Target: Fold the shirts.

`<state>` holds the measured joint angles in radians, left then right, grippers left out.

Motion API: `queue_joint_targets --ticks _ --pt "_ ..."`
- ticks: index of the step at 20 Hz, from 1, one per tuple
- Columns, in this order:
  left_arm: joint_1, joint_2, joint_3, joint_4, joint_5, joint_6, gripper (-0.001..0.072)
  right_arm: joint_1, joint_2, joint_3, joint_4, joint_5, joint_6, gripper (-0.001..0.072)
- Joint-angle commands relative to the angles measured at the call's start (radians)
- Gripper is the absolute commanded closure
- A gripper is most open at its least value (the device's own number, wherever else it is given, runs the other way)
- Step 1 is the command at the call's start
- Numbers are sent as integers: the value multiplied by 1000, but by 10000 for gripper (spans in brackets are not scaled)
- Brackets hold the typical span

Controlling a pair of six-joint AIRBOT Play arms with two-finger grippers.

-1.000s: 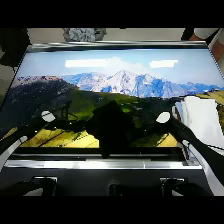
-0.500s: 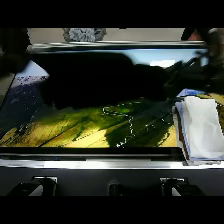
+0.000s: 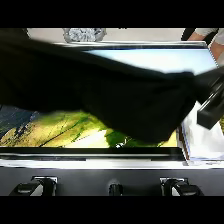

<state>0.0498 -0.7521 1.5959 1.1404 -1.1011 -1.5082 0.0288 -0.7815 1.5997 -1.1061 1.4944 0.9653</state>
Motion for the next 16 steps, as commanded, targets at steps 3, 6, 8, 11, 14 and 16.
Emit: queue_joint_targets --ticks 3,6,8,11,14,16 --pt "-27 -31 -288 -3 -71 1 680 0 -80 -254 -80 156 79 670" --pt "-78 -190 -422 -6 53 54 680 0 -181 -460 -79 -173 79 670" --pt "-89 -357 -399 -8 134 65 680 0 -299 -502 -76 -381 79 670" --pt "-87 -614 -286 -19 185 64 679 0 -477 -502 5 -649 80 669" --pt "-89 -800 -229 -183 164 58 677 2 -624 -502 194 -694 128 669" --pt "-87 -861 -225 -291 144 58 675 -1 -686 -502 329 -713 122 669"
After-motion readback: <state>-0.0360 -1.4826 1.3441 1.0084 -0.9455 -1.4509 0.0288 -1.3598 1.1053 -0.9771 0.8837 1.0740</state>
